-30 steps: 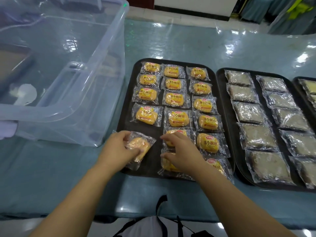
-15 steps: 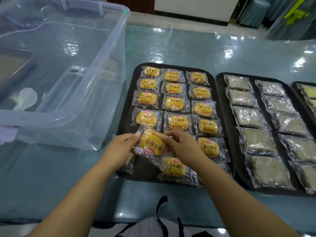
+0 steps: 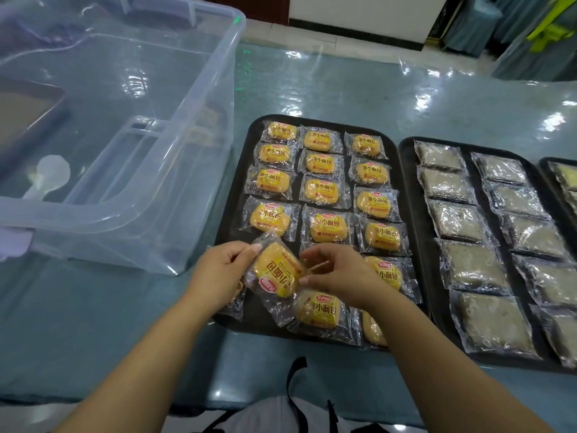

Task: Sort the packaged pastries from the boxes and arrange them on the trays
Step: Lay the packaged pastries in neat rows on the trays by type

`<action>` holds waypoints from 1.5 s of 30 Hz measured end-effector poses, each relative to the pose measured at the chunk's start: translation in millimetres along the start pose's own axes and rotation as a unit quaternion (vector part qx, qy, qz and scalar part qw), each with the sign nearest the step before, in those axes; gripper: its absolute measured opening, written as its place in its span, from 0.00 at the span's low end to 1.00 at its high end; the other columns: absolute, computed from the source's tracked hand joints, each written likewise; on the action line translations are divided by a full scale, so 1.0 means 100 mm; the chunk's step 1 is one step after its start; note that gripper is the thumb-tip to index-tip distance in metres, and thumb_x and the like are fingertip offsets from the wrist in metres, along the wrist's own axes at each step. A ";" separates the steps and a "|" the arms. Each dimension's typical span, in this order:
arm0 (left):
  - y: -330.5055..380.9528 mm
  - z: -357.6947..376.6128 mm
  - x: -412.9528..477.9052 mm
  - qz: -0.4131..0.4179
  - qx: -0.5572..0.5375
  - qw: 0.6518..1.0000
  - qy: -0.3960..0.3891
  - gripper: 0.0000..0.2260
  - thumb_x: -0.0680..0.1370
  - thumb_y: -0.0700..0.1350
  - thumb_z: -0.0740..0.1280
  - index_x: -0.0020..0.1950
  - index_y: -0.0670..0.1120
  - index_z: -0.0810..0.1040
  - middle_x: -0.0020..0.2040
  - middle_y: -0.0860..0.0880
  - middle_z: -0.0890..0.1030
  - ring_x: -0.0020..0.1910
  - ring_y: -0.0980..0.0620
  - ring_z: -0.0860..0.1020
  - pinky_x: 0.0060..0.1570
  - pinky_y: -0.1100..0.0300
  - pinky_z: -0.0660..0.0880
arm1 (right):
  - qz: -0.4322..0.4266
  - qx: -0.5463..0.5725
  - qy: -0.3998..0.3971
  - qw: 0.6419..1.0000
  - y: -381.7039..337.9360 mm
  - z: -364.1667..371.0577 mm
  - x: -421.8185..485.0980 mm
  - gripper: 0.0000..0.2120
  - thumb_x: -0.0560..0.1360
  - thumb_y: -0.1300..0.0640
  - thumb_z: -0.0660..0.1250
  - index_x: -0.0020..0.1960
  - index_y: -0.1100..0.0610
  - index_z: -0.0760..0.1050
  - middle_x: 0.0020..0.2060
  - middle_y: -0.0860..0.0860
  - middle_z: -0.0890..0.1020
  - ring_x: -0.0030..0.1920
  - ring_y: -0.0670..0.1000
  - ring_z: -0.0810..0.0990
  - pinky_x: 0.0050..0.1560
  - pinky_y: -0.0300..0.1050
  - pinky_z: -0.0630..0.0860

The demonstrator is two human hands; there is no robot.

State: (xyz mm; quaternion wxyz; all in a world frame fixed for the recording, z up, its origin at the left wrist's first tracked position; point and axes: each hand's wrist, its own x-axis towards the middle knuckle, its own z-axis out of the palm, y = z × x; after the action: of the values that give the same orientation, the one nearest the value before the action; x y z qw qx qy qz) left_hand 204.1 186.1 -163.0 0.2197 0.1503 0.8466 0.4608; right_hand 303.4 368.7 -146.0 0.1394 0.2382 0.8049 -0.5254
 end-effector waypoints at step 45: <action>-0.53 -0.41 -0.27 -0.018 -0.030 0.998 0.049 0.28 0.64 0.32 0.77 0.57 0.54 0.74 0.47 0.58 0.77 0.40 0.62 0.78 0.39 0.77 0.73 | 0.049 -0.156 0.164 0.973 -0.05 0.58 0.69 0.13 0.72 0.52 0.72 0.50 0.57 0.71 0.43 0.53 0.79 0.44 0.53 0.79 0.46 0.52 0.78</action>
State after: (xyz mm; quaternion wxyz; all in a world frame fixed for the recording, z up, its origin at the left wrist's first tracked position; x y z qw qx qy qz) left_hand 203.8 116.6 -181.5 0.1908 0.1061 0.8444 0.4892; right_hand 240.7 330.3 -198.5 0.0666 0.3359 0.8760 -0.3396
